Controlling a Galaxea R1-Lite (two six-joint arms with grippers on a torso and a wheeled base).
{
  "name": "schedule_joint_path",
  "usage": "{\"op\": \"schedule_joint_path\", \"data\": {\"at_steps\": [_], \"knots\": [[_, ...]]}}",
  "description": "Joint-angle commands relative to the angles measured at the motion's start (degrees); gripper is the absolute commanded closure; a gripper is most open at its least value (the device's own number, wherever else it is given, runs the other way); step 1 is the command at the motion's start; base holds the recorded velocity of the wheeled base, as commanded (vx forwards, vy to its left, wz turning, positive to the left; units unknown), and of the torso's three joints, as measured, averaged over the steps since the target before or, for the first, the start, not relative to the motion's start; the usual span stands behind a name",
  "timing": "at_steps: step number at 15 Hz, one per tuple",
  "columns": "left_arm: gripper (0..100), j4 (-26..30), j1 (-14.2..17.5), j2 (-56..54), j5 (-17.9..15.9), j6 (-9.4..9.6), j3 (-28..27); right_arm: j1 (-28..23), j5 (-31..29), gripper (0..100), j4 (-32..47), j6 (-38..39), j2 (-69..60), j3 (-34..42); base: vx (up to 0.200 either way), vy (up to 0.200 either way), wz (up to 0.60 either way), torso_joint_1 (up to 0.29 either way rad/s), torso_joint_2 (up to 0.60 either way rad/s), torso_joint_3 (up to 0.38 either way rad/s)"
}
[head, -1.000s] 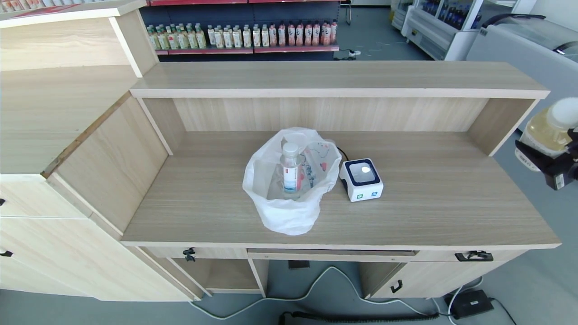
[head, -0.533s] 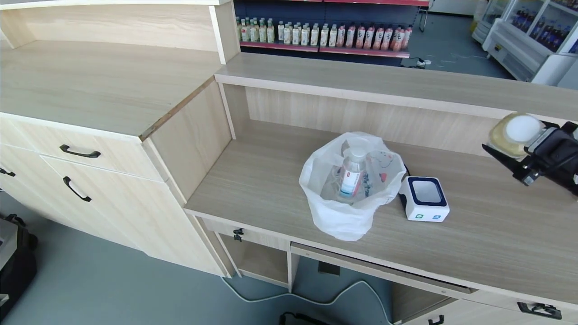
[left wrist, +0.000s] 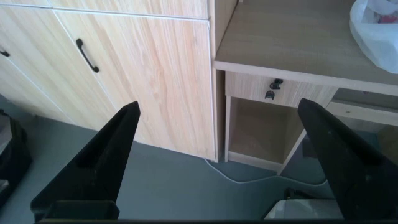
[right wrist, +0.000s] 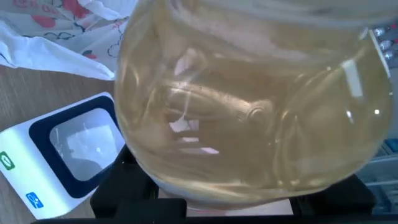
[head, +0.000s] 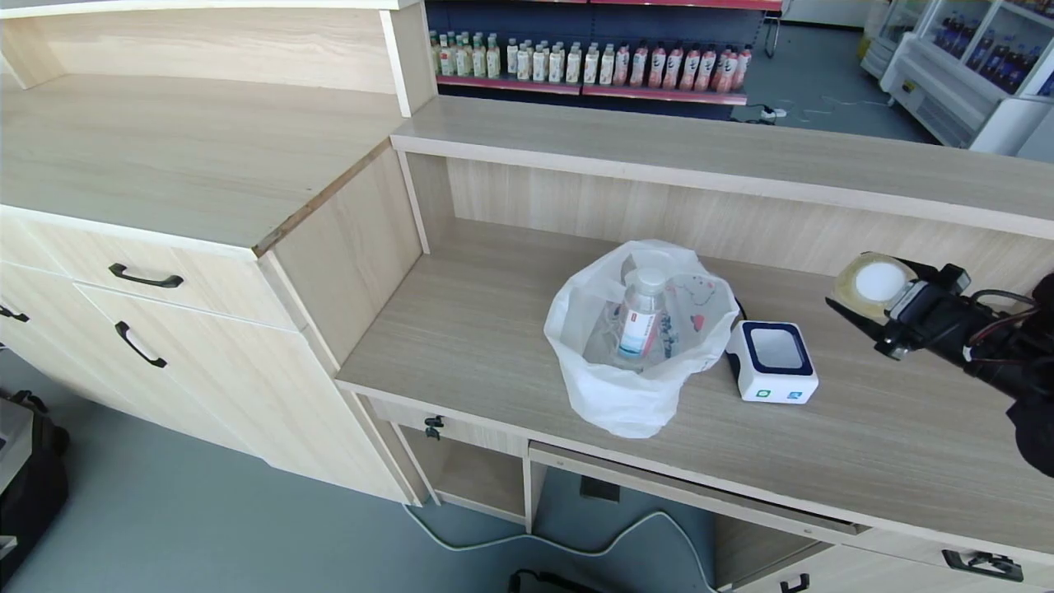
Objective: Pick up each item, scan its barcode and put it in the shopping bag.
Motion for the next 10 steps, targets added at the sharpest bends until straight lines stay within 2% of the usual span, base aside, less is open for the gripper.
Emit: {"op": "schedule_joint_path", "data": {"at_steps": [1,10], "knots": [[0,0.0,0.0,0.0,0.0,-0.01,0.0,1.3,0.6,100,-1.7,-0.2,4.5,-0.2,0.000,0.000,0.00,0.000,0.00,0.000],[0,0.0,0.0,0.0,0.0,-0.10,0.0,1.9,0.7,100,-7.2,-1.3,10.3,-0.6,0.000,0.000,0.00,0.000,0.00,0.000]]}}
